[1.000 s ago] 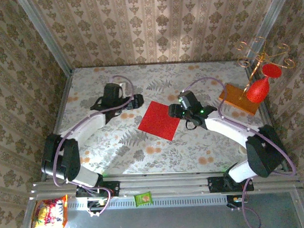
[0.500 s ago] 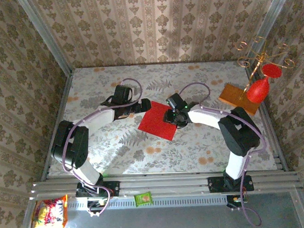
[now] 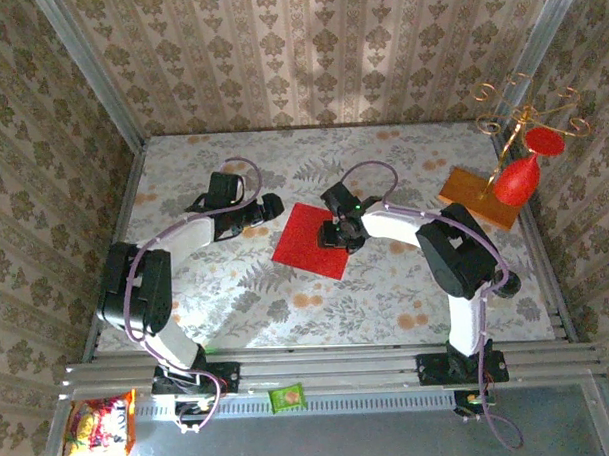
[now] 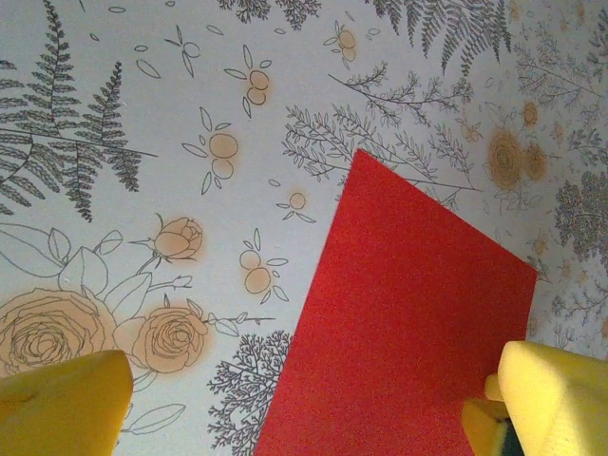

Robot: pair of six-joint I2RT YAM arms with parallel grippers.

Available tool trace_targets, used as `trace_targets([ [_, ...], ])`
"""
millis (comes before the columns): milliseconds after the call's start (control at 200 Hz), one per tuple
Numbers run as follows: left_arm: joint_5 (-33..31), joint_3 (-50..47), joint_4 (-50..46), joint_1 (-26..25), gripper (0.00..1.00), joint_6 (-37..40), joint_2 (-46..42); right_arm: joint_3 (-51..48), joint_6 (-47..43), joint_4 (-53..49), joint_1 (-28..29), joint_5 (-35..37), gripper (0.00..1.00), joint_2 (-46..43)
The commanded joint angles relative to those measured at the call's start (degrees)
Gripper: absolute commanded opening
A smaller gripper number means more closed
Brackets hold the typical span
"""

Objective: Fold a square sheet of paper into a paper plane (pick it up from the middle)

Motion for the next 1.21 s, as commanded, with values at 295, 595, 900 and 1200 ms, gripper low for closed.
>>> trace_targets([
  [295, 0.09, 0.42, -6.20, -1.45, 0.98, 1.25, -1.02, 0.40, -16.91, -5.61, 2.44, -13.41, 0.50, 1.84],
  [595, -5.85, 3.58, -16.03, -8.94, 0.98, 2.54, 0.74, -3.72, -2.19, 2.90, 2.79, -8.92, 0.62, -9.19],
  [900, -11.60, 10.62, -28.15, -16.77, 1.00, 11.26, 4.80, -15.90, 10.50, 2.37, -3.26, 4.65, 0.79, -20.16],
  [1200, -13.56, 21.09, -36.62, -22.63, 1.00, 18.32, 14.63, -21.69, 13.32, 4.03, -7.88, 5.69, 0.86, -24.48],
])
